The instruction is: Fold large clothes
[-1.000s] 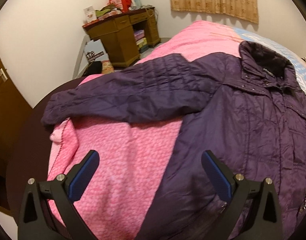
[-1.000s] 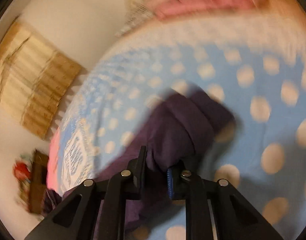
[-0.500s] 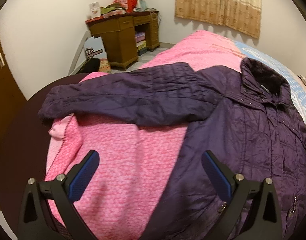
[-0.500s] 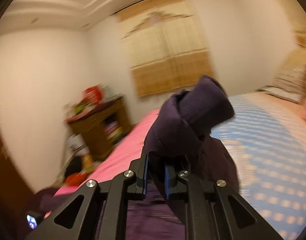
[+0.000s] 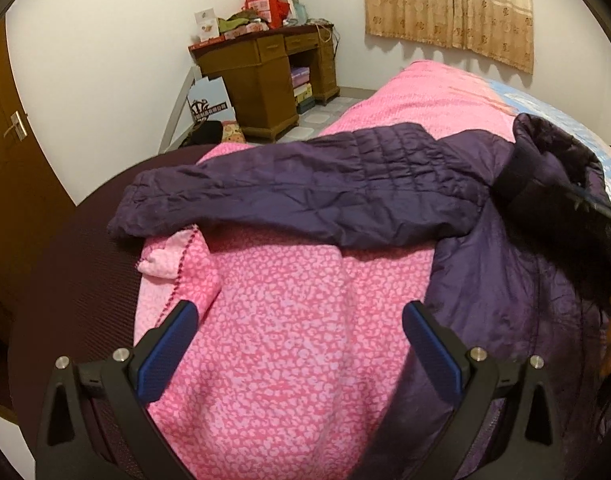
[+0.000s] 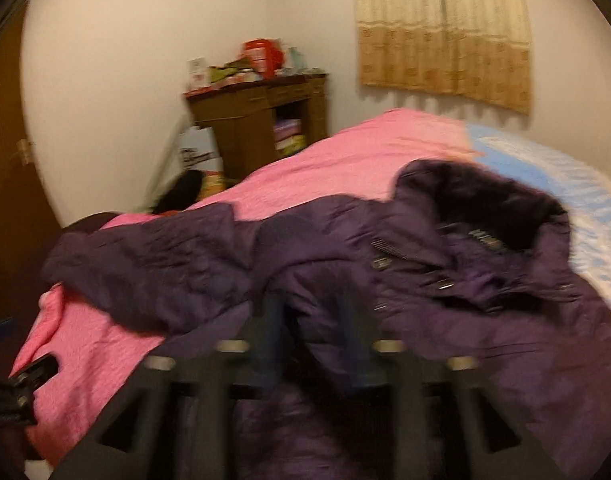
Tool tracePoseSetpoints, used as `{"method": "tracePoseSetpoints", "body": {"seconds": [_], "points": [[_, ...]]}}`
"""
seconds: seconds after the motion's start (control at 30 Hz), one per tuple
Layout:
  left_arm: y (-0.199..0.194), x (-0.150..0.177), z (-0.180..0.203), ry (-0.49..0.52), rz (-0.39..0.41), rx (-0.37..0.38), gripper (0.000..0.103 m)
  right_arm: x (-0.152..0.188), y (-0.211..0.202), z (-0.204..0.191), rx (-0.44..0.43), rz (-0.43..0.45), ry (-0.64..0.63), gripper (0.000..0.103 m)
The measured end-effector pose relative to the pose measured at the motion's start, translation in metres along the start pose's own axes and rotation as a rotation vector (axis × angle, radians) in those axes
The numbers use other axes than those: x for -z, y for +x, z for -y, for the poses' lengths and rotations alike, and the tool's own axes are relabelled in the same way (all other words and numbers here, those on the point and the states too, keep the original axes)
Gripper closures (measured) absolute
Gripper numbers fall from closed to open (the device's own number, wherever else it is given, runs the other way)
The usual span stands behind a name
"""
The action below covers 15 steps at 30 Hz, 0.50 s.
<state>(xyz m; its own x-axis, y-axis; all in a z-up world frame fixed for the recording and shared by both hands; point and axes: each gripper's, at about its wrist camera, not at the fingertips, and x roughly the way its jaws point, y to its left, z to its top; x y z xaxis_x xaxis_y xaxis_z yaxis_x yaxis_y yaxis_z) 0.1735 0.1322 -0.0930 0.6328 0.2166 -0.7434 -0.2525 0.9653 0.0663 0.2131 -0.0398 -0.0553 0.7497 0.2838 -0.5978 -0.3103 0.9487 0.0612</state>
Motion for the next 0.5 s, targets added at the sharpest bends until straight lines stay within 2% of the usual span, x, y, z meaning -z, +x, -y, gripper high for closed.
{"method": "tracePoseSetpoints", "body": {"seconds": [0.03, 0.13, 0.2, 0.37, 0.5], "points": [[0.003, 0.000, 0.000, -0.006, -0.009, 0.004, 0.000, 0.004, 0.000, -0.002, -0.055, -0.012, 0.018, 0.008], [0.009, -0.001, 0.004, -0.011, -0.030, 0.026, 0.000, 0.006, -0.004, 0.001, -0.143, -0.024, 0.072, 0.008], [0.008, -0.001, 0.010, 0.002, -0.027, 0.033, 0.000, 0.008, -0.023, 0.013, -0.145, 0.004, 0.112, 0.008], [0.011, -0.002, 0.029, 0.047, -0.027, 0.051, 0.000, 0.024, -0.068, 0.050, 0.001, 0.075, 0.164, 0.008], [0.012, -0.007, 0.055, 0.086, -0.031, 0.092, 0.000, 0.032, -0.105, 0.089, 0.183, 0.085, 0.210, 0.008]]}}
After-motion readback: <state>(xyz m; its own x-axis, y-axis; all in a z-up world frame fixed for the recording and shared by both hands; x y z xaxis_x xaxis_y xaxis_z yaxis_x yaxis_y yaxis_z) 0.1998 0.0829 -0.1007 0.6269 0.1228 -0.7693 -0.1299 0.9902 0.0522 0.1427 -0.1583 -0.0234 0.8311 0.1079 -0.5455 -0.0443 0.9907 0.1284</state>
